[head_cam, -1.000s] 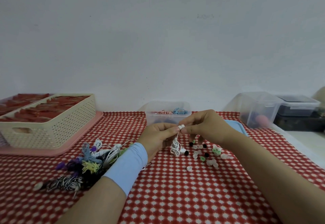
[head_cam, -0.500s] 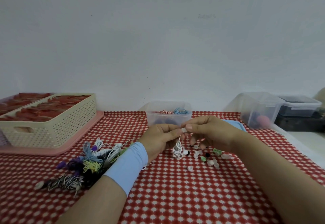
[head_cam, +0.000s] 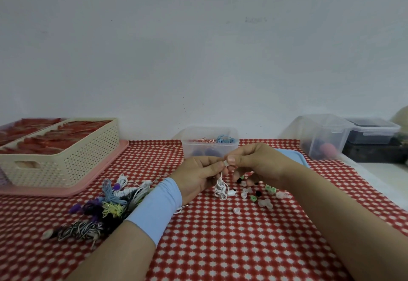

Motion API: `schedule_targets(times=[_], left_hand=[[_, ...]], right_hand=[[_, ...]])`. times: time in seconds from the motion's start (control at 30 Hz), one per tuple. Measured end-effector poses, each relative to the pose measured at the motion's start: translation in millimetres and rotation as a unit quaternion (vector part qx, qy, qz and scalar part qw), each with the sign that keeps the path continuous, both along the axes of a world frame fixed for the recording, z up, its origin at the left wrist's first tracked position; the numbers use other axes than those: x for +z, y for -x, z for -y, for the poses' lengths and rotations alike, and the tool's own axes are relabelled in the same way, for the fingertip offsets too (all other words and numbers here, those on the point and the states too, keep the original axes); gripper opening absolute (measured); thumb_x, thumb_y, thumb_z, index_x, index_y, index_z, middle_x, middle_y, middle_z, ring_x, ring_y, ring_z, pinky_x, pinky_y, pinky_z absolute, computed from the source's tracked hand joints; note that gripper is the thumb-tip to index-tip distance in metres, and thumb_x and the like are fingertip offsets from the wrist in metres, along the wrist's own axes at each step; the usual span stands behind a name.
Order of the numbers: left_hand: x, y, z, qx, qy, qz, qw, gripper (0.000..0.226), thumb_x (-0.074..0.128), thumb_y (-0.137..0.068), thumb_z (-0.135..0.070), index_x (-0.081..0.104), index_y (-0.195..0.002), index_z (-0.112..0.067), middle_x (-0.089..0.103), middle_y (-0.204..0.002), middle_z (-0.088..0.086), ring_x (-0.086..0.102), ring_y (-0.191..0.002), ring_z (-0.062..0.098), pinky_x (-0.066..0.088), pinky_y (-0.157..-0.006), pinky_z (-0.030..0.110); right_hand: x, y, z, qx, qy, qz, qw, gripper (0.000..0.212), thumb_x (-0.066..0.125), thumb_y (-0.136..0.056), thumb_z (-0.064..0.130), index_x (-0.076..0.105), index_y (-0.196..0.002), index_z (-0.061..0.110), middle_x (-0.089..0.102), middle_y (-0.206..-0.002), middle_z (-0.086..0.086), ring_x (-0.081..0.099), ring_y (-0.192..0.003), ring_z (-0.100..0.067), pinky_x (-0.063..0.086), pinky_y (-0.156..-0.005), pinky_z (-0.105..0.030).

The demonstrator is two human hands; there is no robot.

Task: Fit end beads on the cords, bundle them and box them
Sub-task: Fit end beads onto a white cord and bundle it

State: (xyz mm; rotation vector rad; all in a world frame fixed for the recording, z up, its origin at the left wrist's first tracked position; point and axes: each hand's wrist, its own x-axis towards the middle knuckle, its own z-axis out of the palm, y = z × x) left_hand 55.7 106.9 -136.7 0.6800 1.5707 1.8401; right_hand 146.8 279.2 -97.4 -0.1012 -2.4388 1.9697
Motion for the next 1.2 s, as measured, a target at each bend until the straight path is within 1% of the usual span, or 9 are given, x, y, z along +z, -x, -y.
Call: schedule_targets(times=[0.13,0.27,0.43,0.57,0.63,0.73,0.83,1.0,1.2], left_hand=[[6,1,0,0.018,0.008,-0.024,1.0,0.015,0.059,-0.093,-0.005,0.072,-0.101,-0.003,0.072,-0.083,0.007,0.064,-0.078,0.017,0.056,-0.075,0.028],[11,5,4,0.052,0.113,-0.135,0.983,0.009,0.069,-0.09,-0.017,0.076,-0.093,-0.013,0.076,-0.084,0.001,0.066,-0.078,0.011,0.052,-0.081,0.029],[14,17,6,0.112,0.31,-0.322,0.887,0.01,0.072,-0.085,-0.027,0.079,-0.082,-0.022,0.075,-0.087,-0.013,0.066,-0.088,0.003,0.048,-0.091,0.024],[13,20,9,0.098,0.384,-0.363,0.843,0.015,0.068,-0.088,-0.031,0.08,-0.091,-0.023,0.074,-0.102,-0.008,0.065,-0.094,0.008,0.048,-0.091,0.025],[17,19,9,0.109,0.4,-0.379,0.827,0.025,0.061,-0.093,-0.034,0.078,-0.09,-0.016,0.075,-0.099,0.001,0.068,-0.092,0.018,0.051,-0.087,0.03],[29,16,9,0.124,0.403,-0.417,0.805,0.027,0.056,-0.096,-0.033,0.077,-0.095,-0.016,0.075,-0.1,-0.001,0.067,-0.09,0.017,0.052,-0.085,0.031],[37,7,7,0.065,0.415,-0.422,0.804,0.025,0.061,-0.093,-0.038,0.076,-0.082,-0.022,0.07,-0.087,-0.014,0.062,-0.077,0.005,0.046,-0.074,0.022],[31,-3,-1,0.041,0.444,-0.434,0.783,0.018,0.068,-0.086,-0.04,0.078,-0.091,-0.025,0.072,-0.094,-0.014,0.064,-0.088,0.005,0.051,-0.087,0.027],[33,-11,-6,0.041,0.458,-0.449,0.766,0.008,0.066,-0.085,-0.032,0.073,-0.089,-0.031,0.068,-0.091,-0.019,0.063,-0.089,0.004,0.053,-0.088,0.028]], right_hand=[[1,0,-1,-0.008,-0.015,-0.016,1.0,0.017,0.073,-0.089,0.025,0.081,-0.098,0.013,0.078,-0.096,-0.007,0.067,-0.071,-0.017,0.047,-0.053,-0.026],[2,0,-9,-0.029,-0.104,-0.038,0.993,0.015,0.071,-0.094,0.025,0.08,-0.1,0.015,0.078,-0.09,-0.001,0.066,-0.067,-0.016,0.046,-0.052,-0.021],[7,2,-23,0.019,-0.292,-0.001,0.956,0.009,0.078,-0.087,0.012,0.083,-0.089,0.019,0.079,-0.085,0.007,0.067,-0.068,-0.002,0.052,-0.065,-0.014],[8,3,-26,0.058,-0.413,0.061,0.907,0.014,0.081,-0.084,0.022,0.082,-0.09,0.034,0.076,-0.088,0.025,0.068,-0.087,0.006,0.048,-0.08,-0.01],[5,5,-28,0.07,-0.442,0.079,0.891,0.012,0.083,-0.082,0.031,0.082,-0.089,0.04,0.074,-0.09,0.03,0.067,-0.091,0.006,0.05,-0.091,-0.017],[2,8,-28,0.081,-0.459,0.098,0.879,0.013,0.084,-0.079,0.039,0.08,-0.087,0.048,0.072,-0.091,0.034,0.066,-0.095,0.005,0.052,-0.099,-0.028],[1,9,-24,0.089,-0.475,0.096,0.87,0.014,0.084,-0.077,0.043,0.079,-0.088,0.05,0.072,-0.091,0.034,0.066,-0.094,0.004,0.053,-0.099,-0.029],[4,7,-23,0.082,-0.451,0.083,0.885,0.01,0.085,-0.078,0.036,0.079,-0.08,0.044,0.074,-0.09,0.028,0.067,-0.093,0.003,0.052,-0.098,-0.028],[7,5,-20,0.043,-0.403,0.041,0.913,0.005,0.081,-0.083,0.025,0.081,-0.084,0.03,0.077,-0.085,0.016,0.069,-0.079,-0.001,0.057,-0.08,-0.022]])
